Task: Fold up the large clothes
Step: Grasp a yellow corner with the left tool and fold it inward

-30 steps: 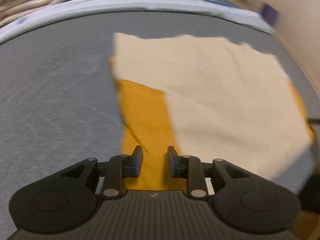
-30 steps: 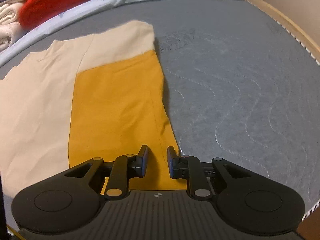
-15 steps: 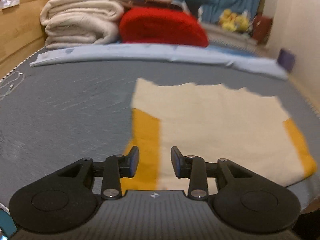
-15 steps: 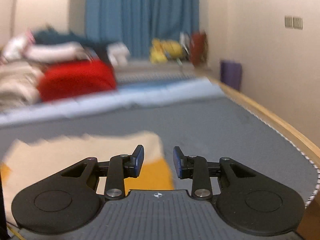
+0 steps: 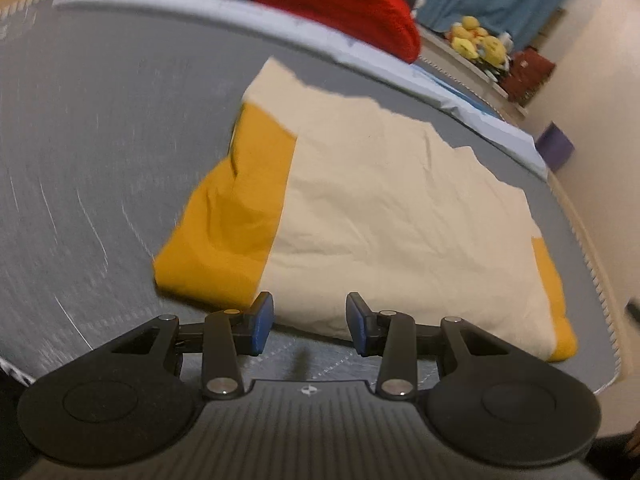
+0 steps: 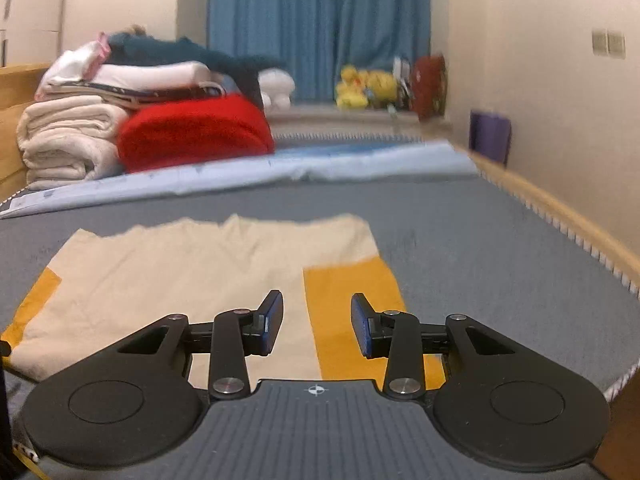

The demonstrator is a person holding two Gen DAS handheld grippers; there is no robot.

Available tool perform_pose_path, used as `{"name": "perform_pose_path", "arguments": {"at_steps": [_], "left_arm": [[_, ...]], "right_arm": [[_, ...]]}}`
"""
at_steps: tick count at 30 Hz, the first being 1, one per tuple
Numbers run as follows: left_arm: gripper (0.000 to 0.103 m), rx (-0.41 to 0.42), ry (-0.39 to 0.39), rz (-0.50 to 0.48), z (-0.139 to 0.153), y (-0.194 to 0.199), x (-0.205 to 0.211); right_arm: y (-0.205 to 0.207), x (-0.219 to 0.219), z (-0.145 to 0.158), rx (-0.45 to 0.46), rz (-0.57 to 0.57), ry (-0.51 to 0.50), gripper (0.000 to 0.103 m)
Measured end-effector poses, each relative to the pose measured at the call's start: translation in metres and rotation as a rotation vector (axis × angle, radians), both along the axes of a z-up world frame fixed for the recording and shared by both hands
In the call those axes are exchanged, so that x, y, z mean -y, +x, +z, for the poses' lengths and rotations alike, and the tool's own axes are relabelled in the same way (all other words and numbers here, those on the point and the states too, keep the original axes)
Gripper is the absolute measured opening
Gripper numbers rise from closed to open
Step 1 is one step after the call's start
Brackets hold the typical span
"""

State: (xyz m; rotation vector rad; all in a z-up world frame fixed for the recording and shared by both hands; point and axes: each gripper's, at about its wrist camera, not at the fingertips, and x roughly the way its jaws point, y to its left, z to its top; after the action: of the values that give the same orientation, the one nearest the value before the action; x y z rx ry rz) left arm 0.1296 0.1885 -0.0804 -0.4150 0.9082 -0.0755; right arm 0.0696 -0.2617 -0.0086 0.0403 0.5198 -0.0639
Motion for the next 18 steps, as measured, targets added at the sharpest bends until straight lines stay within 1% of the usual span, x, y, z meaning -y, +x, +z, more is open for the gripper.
{"name": "perform_pose_path", "arguments": {"at_steps": [3,7,10,11,12,14,18], "left_arm": [[0.046,-0.07,-0.124,0.03,-0.014,0.008,-0.007],[0.057,-0.132,-0.215,0.084,-0.033,0.016,-0.014],[0.062,-0.157,-0.305,0.174,-0.048,0.021,-0.024],[0.062,-0.164,-0.334,0.216,-0.053,0.022,-0.029],[0.062,-0.167,-0.366,0.261,-0.059,0.022,-0.035],[0.062,-0.147,-0.433,0.327,-0.066,0.022,-0.043],[0.062,-0.099,-0.499,0.424,-0.074,0.026,-0.052]], "right_arm": [[0.004,0.001,-0.001,-0.013,-0.001,0.024,0.039],[0.012,0.001,-0.005,-0.01,0.002,0.036,0.039],[0.013,0.003,-0.006,-0.011,0.009,0.036,0.039],[0.013,0.003,-0.007,-0.011,0.01,0.035,0.039],[0.013,0.005,-0.007,-0.012,0.012,0.037,0.039],[0.013,0.008,-0.007,-0.015,0.01,0.044,0.039],[0.016,0.012,-0.009,-0.024,-0.001,0.062,0.039]]}}
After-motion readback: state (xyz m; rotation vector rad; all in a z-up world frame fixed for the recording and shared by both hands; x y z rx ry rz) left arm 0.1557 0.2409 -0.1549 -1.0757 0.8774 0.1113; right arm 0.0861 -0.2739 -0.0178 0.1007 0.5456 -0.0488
